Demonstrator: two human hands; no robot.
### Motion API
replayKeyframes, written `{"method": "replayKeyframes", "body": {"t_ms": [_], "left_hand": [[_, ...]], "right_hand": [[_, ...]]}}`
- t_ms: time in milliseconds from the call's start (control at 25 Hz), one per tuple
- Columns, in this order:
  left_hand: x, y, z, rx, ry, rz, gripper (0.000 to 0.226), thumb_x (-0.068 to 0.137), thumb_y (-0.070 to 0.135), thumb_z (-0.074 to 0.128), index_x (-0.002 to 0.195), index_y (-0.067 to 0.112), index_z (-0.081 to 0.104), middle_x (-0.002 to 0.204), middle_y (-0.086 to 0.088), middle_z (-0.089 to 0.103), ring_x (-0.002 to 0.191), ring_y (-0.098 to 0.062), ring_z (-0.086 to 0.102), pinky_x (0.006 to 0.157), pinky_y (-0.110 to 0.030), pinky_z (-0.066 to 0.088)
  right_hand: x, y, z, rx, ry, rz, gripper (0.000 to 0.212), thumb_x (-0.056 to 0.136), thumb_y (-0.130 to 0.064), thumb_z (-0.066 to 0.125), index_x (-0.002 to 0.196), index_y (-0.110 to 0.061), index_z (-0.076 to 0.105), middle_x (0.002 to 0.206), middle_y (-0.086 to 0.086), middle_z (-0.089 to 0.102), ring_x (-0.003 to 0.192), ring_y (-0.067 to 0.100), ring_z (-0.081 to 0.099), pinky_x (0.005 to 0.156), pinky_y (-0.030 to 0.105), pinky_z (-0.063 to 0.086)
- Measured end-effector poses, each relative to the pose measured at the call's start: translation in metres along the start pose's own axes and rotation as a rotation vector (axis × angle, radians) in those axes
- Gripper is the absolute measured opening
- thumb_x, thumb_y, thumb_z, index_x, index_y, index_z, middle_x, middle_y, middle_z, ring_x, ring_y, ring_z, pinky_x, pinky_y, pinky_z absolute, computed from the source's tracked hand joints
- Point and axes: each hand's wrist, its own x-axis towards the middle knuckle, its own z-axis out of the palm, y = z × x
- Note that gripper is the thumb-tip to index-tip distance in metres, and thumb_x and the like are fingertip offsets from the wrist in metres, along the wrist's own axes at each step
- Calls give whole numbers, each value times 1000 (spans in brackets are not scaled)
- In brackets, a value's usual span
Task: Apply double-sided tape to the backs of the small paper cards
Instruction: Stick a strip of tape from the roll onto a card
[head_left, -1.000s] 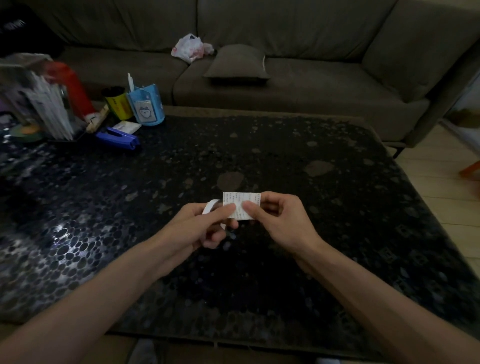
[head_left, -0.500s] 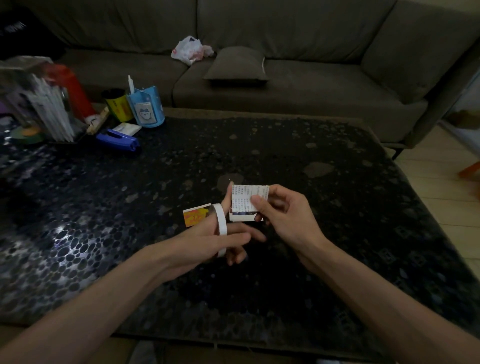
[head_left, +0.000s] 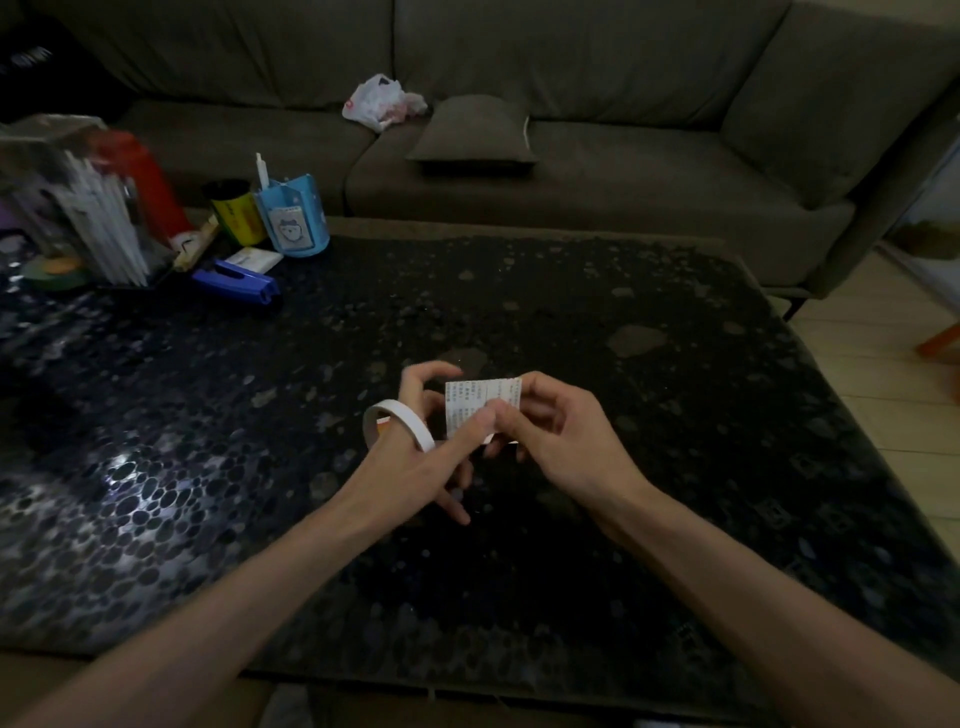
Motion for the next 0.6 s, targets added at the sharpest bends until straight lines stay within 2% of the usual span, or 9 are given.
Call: {"method": "replayKeyframes", "body": {"t_ms": [80, 200, 320, 480, 600], "left_hand": [[0, -2, 1, 39, 25, 17, 37, 91, 48, 70, 123, 32, 62, 95, -19, 70, 60, -21, 64, 43, -33, 54], [2, -3, -1, 91, 108, 53, 15, 102, 30, 64, 113, 24, 72, 82, -19, 72, 53, -15, 57, 39, -21, 41], [2, -4, -4, 95, 98, 70, 15, 102, 27, 64, 112, 24, 74, 80, -13, 75, 48, -14, 54, 42, -18, 39], [2, -7, -2, 96, 142, 66, 19, 100, 31, 66, 114, 23, 76, 77, -9, 76, 43, -14, 49, 40, -22, 37], [3, -6, -5, 134, 171, 71, 20, 99, 29, 68, 115, 22, 77, 69, 6, 74, 44, -1, 53, 42, -11, 38]], "right_hand": [[0, 0, 1, 0, -12, -25, 13, 101, -19, 67, 113, -23, 71, 102, -12, 79, 87, 8, 77, 67, 13, 56], [-1, 1, 3, -3, -23, -47, 17, 98, -22, 71, 114, -24, 72, 104, -10, 80, 90, 9, 77, 73, 16, 58], [-1, 2, 2, -12, -2, -30, 19, 95, -28, 74, 113, -24, 75, 103, -10, 80, 93, 8, 77, 78, 21, 61], [0, 4, 3, -38, 55, -11, 13, 95, -30, 74, 107, -25, 76, 101, -10, 80, 95, 6, 77, 87, 31, 62], [-1, 4, 5, -16, 44, -4, 20, 93, -33, 76, 112, -27, 77, 105, -12, 80, 99, 4, 76, 92, 34, 61]]}}
